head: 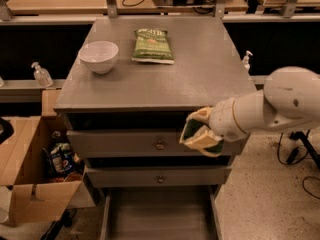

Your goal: Pick sponge from bottom drawer and place on counter

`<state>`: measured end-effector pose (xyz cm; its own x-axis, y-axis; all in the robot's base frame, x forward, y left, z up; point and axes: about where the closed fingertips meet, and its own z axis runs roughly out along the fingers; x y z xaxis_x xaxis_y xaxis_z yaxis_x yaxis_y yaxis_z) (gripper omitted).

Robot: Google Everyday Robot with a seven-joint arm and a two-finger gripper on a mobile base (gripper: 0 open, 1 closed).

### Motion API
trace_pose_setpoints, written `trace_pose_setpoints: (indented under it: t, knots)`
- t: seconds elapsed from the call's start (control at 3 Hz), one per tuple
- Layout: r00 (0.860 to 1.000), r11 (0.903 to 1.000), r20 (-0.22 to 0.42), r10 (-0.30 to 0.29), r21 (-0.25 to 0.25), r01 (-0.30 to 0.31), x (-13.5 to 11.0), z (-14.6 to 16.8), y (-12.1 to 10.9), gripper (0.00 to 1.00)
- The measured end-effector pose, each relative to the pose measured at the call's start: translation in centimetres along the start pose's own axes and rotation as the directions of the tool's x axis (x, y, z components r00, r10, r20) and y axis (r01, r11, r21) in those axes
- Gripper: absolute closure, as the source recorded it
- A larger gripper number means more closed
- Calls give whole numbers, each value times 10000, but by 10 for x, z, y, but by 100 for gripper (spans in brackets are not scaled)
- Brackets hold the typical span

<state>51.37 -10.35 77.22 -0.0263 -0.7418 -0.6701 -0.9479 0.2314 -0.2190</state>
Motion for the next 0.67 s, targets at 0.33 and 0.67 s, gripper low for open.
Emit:
trace_pose_setpoints:
  t: [0.33, 0.67]
  knots:
    - [9980, 9989, -575, -263, 363, 284, -21, -16, -7, 100]
    - [9980, 9989, -576, -265, 364, 287, -21, -16, -7, 100]
